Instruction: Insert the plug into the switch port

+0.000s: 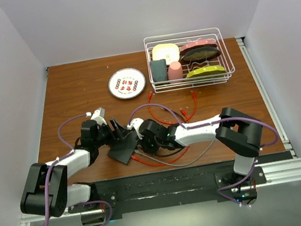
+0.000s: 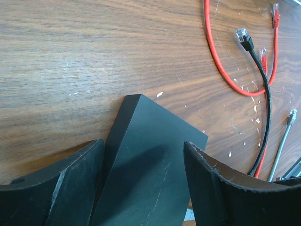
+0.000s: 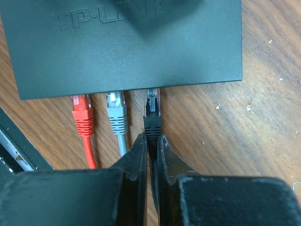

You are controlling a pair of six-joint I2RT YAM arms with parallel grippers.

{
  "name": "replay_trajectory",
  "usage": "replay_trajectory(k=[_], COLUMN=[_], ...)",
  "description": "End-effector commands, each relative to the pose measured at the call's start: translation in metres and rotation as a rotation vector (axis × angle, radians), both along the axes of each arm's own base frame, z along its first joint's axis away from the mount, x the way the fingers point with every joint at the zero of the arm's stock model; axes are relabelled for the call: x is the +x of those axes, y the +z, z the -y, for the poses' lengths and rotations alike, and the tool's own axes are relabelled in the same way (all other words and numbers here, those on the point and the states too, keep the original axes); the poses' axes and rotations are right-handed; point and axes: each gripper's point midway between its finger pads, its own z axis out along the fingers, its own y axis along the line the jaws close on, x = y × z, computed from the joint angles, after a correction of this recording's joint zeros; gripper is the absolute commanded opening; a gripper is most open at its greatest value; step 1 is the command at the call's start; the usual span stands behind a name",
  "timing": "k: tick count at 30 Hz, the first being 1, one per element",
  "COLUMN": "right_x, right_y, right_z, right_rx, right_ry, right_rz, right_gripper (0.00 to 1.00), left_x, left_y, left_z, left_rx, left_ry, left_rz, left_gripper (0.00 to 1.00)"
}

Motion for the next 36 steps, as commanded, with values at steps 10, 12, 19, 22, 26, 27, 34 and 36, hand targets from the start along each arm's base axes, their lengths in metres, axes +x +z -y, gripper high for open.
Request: replay_trajectory(k=[10,12,19,22,26,27,34,36], right_x=[0.017,0.017,0.022,0.022,0.022,0.023,0.025,0.024], right_y=[0.028,0.03,0.035,0.039,0.045,0.049,0.059,0.058], right_z=[-0.009,-0.011,-0.014,-0.017,-0.022,-0.023,-0.031,-0.032], right_rx=[0.06,0.062,0.066,0.079,0.096,0.103,0.129,0.129], right_ry=[-0.059,-0.059,-0.063,-0.057,-0.049,-0.05,-0.039,-0.04], right_rz=[0.081,0.083,0.098,0.094,0.097,0.1,0.103,0.1], right_gripper=[0.0,0.0,0.0,0.0,0.0,0.0,0.0,0.0], left_x=[-0.011,-0.011,-0.012,-0.013,-0.013,-0.014,-0.013,-0.014], left_y=[-0.009,-0.009,-0.011,-0.012,-0.014,-0.015,-0.015,-0.016], left_z=[0.005,0.005,0.005,0.006,0.006,0.006,0.007,0.007], left_rx=[-0.009,-0.009,-0.005,-0.007,-0.006,-0.005,-0.009,-0.009], left_ry=[-0.029,-0.03,-0.036,-0.039,-0.043,-0.045,-0.052,-0.054], left_rz=[-0.047,-0.047,-0.053,-0.057,-0.062,-0.063,-0.065,-0.066], left_gripper=[0.67,0.66,0.64,0.64,0.63,0.63,0.63,0.63])
